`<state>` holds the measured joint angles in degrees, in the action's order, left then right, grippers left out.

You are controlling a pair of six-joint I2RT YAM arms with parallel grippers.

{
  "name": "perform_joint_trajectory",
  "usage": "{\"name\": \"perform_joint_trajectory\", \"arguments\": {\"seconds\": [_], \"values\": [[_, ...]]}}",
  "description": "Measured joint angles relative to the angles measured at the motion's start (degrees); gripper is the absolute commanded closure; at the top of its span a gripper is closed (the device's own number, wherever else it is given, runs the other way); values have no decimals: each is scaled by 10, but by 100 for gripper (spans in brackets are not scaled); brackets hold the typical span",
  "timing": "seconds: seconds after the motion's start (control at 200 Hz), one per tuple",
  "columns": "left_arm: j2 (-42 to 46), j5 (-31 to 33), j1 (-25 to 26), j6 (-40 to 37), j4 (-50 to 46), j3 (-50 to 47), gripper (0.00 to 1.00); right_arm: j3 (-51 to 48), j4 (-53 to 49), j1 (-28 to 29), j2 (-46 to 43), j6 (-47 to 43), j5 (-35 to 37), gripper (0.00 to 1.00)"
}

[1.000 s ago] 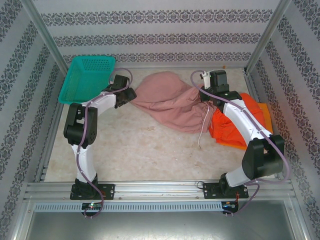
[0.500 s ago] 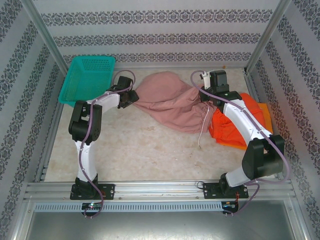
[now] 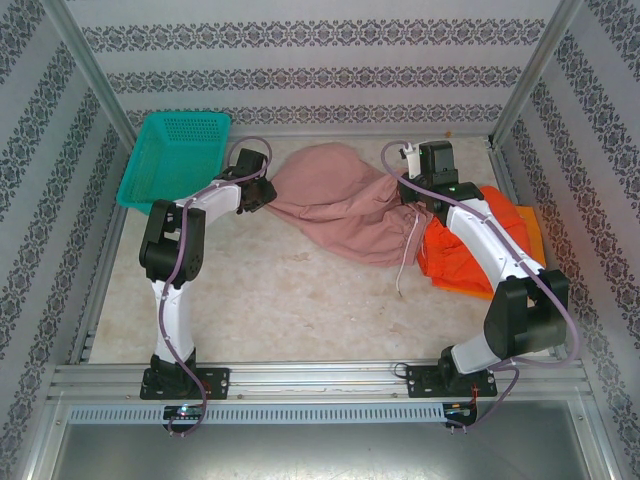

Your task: Fold and stack the shorts

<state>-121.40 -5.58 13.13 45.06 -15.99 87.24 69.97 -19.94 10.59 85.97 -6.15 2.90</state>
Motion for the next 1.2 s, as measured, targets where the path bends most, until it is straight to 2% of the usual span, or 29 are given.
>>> {"name": "perform_joint_trajectory", "arguments": {"seconds": [0.19, 0.46, 0.644, 0.769, 0.869, 0.939, 1.009, 1.199], "values": [[0, 0, 0, -6, -4, 7, 100, 0, 0, 0, 0, 0, -5, 100], [2, 15, 0, -26, -31, 64, 100, -1, 0, 0, 2, 0, -15, 100], [2, 18, -1, -51, -80, 208, 100, 32, -8, 0, 37, 6, -29, 100], [-21, 17, -5, -63, -128, 399, 100, 98, -18, 2, 73, 14, -37, 100], [-67, 17, -17, -65, -158, 583, 100, 168, -21, 8, 98, 18, -39, 100], [-97, 17, -29, -63, -165, 678, 100, 228, -21, 15, 117, 18, -39, 100], [-107, 17, -44, -54, -166, 710, 100, 290, -21, 24, 139, 18, -39, 100], [-118, 20, -88, -20, -153, 713, 100, 485, -34, 41, 227, 17, -40, 100]]}}
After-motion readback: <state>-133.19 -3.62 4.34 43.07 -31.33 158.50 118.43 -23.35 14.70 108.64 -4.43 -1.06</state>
